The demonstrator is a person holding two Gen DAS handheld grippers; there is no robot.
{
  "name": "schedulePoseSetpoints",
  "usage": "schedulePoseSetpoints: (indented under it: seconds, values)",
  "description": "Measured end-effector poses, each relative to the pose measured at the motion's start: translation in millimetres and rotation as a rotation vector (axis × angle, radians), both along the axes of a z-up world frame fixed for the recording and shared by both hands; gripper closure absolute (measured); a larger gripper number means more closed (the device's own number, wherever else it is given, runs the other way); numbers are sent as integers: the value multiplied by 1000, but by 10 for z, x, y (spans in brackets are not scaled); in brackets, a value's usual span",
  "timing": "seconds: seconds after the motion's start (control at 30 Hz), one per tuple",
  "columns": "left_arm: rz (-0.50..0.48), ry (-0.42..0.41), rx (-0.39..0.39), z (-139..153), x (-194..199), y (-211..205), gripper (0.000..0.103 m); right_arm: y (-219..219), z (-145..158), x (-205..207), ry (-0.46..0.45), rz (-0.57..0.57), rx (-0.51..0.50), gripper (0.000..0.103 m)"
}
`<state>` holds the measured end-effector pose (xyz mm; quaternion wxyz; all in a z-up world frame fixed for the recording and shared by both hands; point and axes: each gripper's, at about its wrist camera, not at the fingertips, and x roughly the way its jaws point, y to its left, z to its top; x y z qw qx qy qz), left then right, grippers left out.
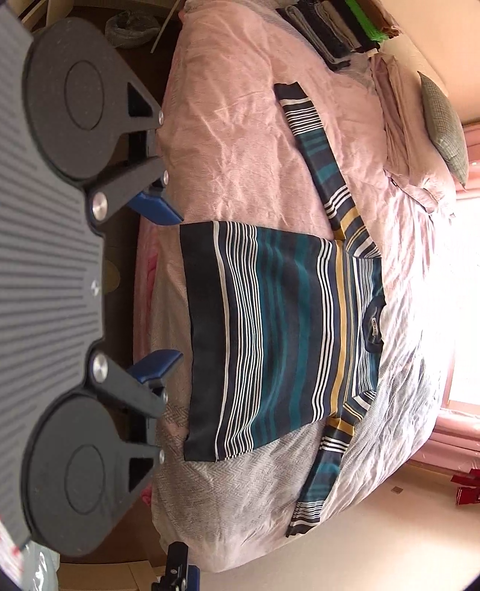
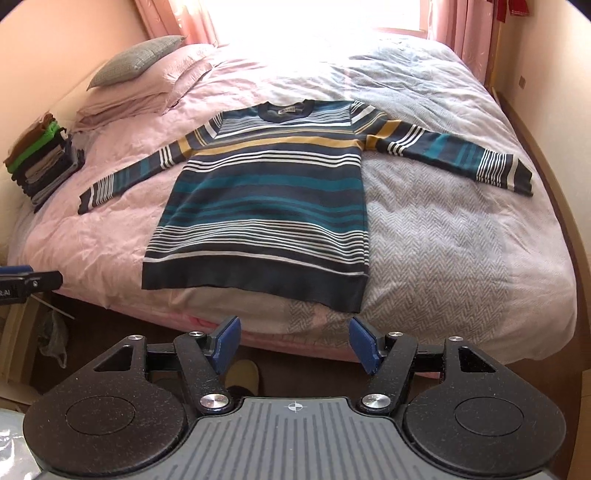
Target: Fold large clothes
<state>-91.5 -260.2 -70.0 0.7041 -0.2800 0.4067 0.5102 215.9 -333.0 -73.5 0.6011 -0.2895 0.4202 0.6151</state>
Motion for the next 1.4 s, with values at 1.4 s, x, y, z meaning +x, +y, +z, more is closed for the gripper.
schedulePoseSetpoints:
  seconds: [1.4]
  values:
    - [-28, -20, 10, 46, 164, 232, 29, 279, 11, 175, 11, 32, 11, 41]
